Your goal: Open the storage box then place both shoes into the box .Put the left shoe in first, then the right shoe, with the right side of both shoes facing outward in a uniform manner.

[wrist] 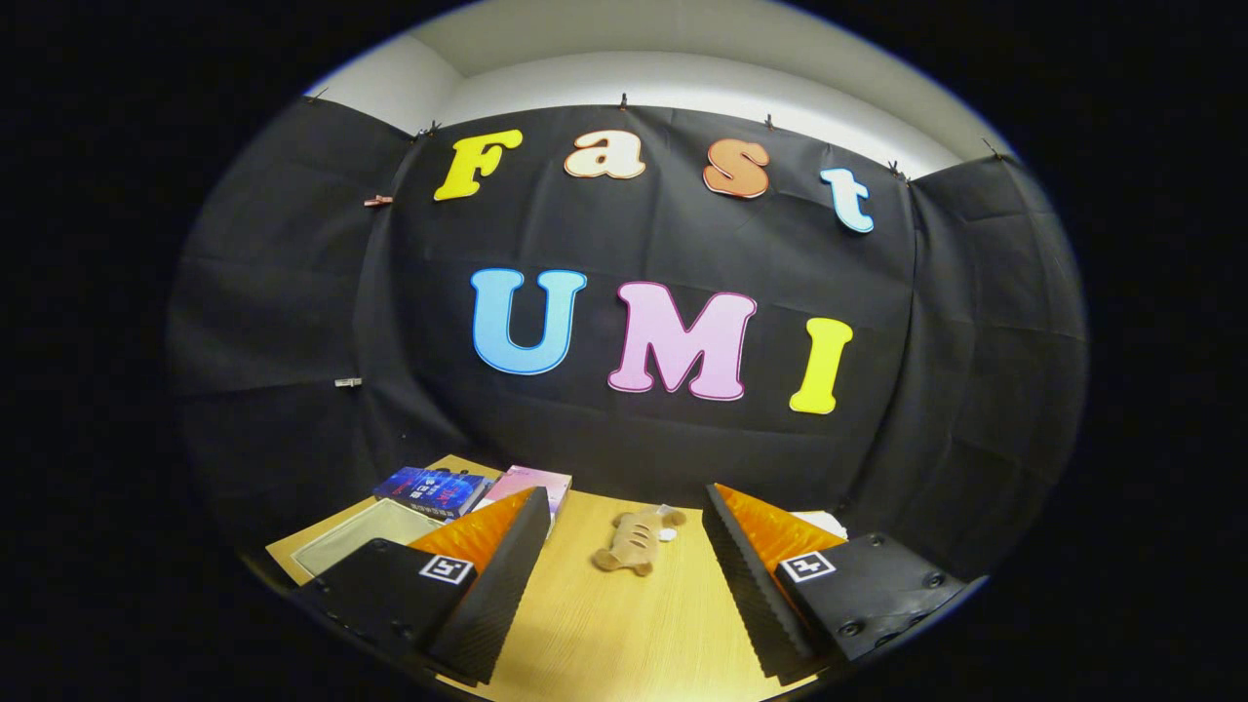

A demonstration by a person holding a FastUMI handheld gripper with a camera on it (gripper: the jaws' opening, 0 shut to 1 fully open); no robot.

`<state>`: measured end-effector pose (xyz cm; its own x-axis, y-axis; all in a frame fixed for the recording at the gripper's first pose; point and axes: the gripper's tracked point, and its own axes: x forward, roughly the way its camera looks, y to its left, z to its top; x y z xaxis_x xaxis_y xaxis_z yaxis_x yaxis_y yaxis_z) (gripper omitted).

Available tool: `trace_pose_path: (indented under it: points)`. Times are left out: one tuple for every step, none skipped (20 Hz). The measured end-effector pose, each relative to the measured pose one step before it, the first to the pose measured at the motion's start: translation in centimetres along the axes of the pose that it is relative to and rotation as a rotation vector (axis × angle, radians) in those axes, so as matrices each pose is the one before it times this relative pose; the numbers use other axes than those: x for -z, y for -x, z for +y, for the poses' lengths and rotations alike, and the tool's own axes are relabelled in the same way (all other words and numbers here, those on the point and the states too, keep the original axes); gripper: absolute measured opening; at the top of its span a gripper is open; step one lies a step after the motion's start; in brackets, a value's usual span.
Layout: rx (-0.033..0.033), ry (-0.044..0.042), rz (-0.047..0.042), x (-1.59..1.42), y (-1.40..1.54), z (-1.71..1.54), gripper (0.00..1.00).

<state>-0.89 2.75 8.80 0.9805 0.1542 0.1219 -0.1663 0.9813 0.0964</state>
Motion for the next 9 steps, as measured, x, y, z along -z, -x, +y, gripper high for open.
trace_pose_path:
  points:
    - [-0.00137,0.00493,0.00313,0.088,0.006,0.069,0.98]
    - [-0.0012,-0.00054,-0.00226,-0.028,0.152,0.198,0.98]
    - [-0.00293,-0.00187,-0.00042,-0.069,0.096,0.113,0.98]
    - [0.0003,0.00081,-0.00356,-0.09,0.001,0.09,0.98]
    - [0.00165,0.00293,-0.00082,-0.062,0.039,-0.032,0.98]
    - [0.00033,0.00355,-0.00259,-0.103,-0.005,0.094,0.98]
    - [-0.00139,0.00198,-0.00274,-0.039,0.064,0.078,0.98]
    - [0.00076,0.00317,-0.00031,-0.05,0.066,-0.071,0.98]
    - [0.00168,0.00228,0.00139,0.053,0.062,-0.065,0.98]
